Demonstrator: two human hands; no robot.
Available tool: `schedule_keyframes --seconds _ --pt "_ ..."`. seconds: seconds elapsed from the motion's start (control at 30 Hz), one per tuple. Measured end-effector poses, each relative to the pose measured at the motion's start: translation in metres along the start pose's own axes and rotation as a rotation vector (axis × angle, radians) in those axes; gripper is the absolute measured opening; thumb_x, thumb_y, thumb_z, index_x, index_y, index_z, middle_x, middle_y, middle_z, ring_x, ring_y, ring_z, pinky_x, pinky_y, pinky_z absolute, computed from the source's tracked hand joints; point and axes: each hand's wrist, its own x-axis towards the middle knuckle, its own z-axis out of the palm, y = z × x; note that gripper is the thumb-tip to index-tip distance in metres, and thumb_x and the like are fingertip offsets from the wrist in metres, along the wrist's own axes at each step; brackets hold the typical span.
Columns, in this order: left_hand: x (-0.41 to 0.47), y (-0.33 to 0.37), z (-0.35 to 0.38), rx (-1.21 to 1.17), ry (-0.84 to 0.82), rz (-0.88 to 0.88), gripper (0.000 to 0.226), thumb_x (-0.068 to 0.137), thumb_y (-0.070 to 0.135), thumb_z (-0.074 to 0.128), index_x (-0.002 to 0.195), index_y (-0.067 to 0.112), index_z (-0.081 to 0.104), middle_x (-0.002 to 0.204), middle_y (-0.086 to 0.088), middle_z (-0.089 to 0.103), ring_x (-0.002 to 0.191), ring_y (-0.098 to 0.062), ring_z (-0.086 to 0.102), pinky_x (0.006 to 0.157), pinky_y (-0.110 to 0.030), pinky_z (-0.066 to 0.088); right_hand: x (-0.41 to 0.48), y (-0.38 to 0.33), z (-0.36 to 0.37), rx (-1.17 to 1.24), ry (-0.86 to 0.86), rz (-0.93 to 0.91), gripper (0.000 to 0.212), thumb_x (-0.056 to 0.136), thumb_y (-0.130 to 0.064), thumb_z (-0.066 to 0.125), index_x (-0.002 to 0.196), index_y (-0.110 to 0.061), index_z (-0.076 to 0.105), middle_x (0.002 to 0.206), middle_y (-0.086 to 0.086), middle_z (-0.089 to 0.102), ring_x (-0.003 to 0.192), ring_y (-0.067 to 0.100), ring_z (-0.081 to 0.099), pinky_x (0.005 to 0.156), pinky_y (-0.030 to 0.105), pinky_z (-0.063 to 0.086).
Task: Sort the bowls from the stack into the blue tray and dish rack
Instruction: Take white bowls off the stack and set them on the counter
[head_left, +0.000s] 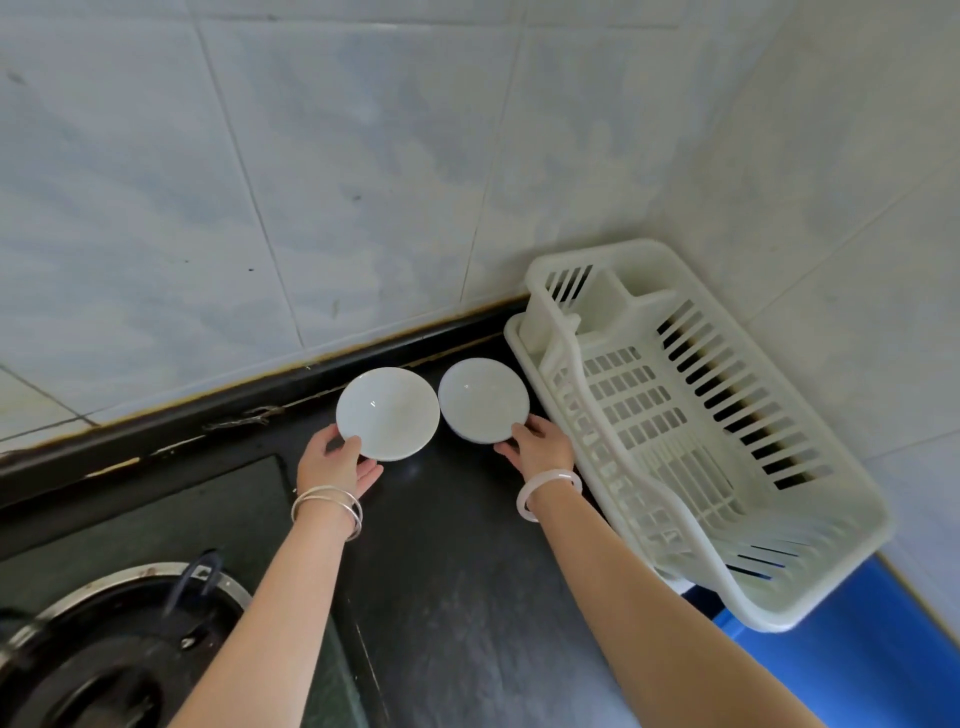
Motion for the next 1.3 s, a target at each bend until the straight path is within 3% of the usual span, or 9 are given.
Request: schedule_keyframes --seconds 0.17,0.57,0.83,1.0,1.13,1.3 --pt "-0.008 -0.009 0.004 -0.131 0.053 0.014 0.036 0.087 0.005 0.056 0.121 0.016 0.055 0.108 -0.002 0.058 0.091 -0.027 0.065 0.066 -0.028 0.054 0.001 -0.003 0.008 0.087 -0.022 -0.003 0.033 0.088 -0.001 0.055 0.121 -0.006 0.058 0.108 0.01 0.064 0.078 0.018 0.068 0.071 0.025 0.057" --pt "-0.005 -0.001 0.021 -0.262 0.135 0.023 0.031 0.085 0.003 0.057 0.113 0.015 0.059 0.103 -0.001 0.059 0.089 -0.027 0.065 0.053 -0.021 0.055 0.015 -0.021 0.04 0.065 -0.019 -0.008 0.032 0.09 0.0 0.052 0.121 -0.003 0.056 0.106 0.011 0.062 0.085 0.027 0.068 0.083 0.032 0.055" --pt "-0.002 -0.004 0.023 -0.277 0.161 0.024 0.028 0.085 0.004 0.058 0.112 0.013 0.059 0.095 0.0 0.06 0.09 -0.025 0.065 0.065 -0.027 0.056 0.015 -0.021 0.041 0.091 -0.04 0.022 0.033 0.089 0.0 0.054 0.122 -0.003 0.055 0.105 0.01 0.061 0.084 0.023 0.064 0.083 0.031 0.055" --pt "-0.002 -0.007 0.023 -0.172 0.181 0.078 0.029 0.087 0.004 0.056 0.115 0.011 0.059 0.117 -0.008 0.062 0.103 -0.022 0.062 0.088 -0.036 0.054 0.009 -0.022 0.035 0.085 -0.063 0.059 0.037 0.094 -0.01 0.05 0.131 -0.009 0.049 0.109 0.009 0.06 0.08 0.019 0.066 0.071 0.027 0.054" --pt "-0.007 -0.011 0.019 -0.064 0.152 0.151 0.037 0.087 0.007 0.057 0.124 0.013 0.056 0.13 -0.009 0.058 0.117 -0.025 0.056 0.096 -0.039 0.05 0.001 -0.028 0.031 0.0 -0.136 0.089 0.043 0.096 -0.017 0.047 0.139 -0.013 0.04 0.132 0.011 0.053 0.086 0.02 0.063 0.071 0.028 0.052" --pt "-0.025 -0.022 0.01 0.162 0.077 0.225 0.043 0.09 0.012 0.055 0.132 0.016 0.049 0.136 -0.004 0.054 0.108 -0.016 0.057 0.096 -0.034 0.047 -0.025 -0.033 0.009 -0.115 -0.196 0.043 0.038 0.097 -0.02 0.044 0.135 -0.015 0.045 0.131 0.006 0.055 0.102 0.024 0.062 0.082 0.03 0.051"
